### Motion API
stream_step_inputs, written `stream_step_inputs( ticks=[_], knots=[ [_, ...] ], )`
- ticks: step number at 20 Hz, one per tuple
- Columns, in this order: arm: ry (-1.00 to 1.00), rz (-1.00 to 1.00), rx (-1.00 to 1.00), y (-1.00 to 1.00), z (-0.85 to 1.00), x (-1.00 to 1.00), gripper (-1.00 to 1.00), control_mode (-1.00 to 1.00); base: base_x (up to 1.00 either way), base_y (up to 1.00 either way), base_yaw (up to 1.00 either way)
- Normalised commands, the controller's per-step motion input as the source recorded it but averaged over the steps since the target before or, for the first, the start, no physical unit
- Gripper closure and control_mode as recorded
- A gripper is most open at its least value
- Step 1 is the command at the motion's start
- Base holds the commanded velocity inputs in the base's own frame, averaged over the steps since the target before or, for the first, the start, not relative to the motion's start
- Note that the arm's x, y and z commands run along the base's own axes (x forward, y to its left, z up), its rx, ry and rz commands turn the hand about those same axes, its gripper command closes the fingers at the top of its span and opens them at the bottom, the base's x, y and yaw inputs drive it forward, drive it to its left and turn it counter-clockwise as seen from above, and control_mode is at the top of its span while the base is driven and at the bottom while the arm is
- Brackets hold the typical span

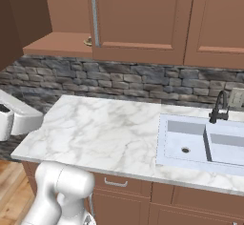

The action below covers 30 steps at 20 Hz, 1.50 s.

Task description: Pick the mushroom, onion from the counter and place them in the cabinet. Then close the cabinet.

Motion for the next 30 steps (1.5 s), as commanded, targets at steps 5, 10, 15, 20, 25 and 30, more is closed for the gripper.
stream_step_inputs(
  ticks=[5, 10, 15, 20, 25, 30],
  knots=[
    [0.16, 0.13, -0.17, 0.82, 0.27, -0.55, -1.00, -1.00, 0.00, 0.00, 0.00],
    [0.20, 0.07, -0.29, 0.96, 0.03, -0.20, -1.00, -1.00, 0.00, 0.00, 0.00],
    [0.10, 0.01, -0.47, 0.93, -0.07, 0.01, -1.00, -1.00, 0.00, 0.00, 0.00],
    [-0.13, 0.00, -0.69, 0.90, -0.22, 0.28, -1.00, -1.00, 0.00, 0.00, 0.00],
    [-0.10, 0.00, -0.63, 0.95, -0.17, 0.40, -1.00, -1.00, 0.00, 0.00, 0.00],
    [-0.10, -0.01, -0.54, 0.83, 0.00, 0.63, -1.00, -1.00, 0.00, 0.00, 0.00]
  ],
)
